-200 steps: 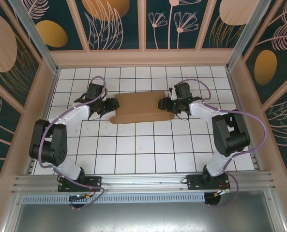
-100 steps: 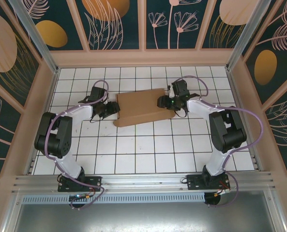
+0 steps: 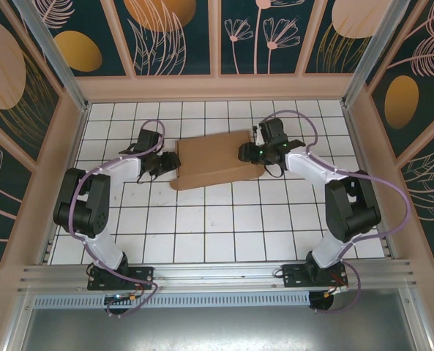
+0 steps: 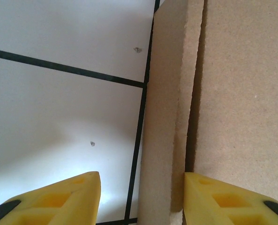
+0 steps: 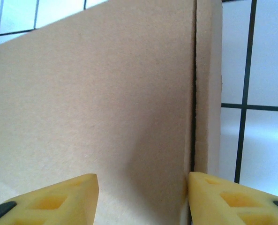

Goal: Fold the paper box

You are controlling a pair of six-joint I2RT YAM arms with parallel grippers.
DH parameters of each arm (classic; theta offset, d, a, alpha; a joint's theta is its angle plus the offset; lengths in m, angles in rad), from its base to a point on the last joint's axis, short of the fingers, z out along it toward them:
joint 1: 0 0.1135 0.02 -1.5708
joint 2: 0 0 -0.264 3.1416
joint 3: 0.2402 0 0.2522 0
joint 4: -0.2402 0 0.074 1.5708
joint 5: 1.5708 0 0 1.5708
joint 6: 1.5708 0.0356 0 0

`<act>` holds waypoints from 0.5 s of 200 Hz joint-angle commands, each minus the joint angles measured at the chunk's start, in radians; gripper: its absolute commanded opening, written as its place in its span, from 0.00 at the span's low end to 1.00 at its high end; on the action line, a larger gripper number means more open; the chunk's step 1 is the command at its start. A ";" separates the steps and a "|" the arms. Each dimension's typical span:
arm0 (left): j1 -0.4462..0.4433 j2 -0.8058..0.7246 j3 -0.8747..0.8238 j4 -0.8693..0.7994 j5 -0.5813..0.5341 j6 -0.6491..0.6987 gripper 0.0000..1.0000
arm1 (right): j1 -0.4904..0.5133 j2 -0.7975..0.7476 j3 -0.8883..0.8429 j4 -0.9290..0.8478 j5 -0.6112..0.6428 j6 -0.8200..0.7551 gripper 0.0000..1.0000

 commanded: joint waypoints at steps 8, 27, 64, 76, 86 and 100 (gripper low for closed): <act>-0.002 0.034 0.002 -0.081 -0.050 0.023 0.48 | -0.020 0.030 0.025 -0.030 -0.015 -0.010 0.52; -0.002 0.030 0.004 -0.084 -0.045 0.025 0.48 | -0.020 0.055 0.016 -0.012 -0.019 -0.006 0.53; -0.002 0.028 0.012 -0.090 -0.043 0.032 0.48 | -0.022 0.114 0.019 -0.001 0.031 -0.014 0.57; -0.003 0.029 0.015 -0.090 -0.040 0.031 0.47 | -0.022 0.140 0.028 -0.011 0.066 -0.026 0.58; -0.002 0.029 0.017 -0.089 -0.039 0.031 0.47 | -0.021 0.160 0.033 -0.020 0.096 -0.035 0.58; -0.002 0.030 0.017 -0.087 -0.034 0.031 0.47 | -0.014 0.182 0.031 -0.028 0.137 -0.052 0.57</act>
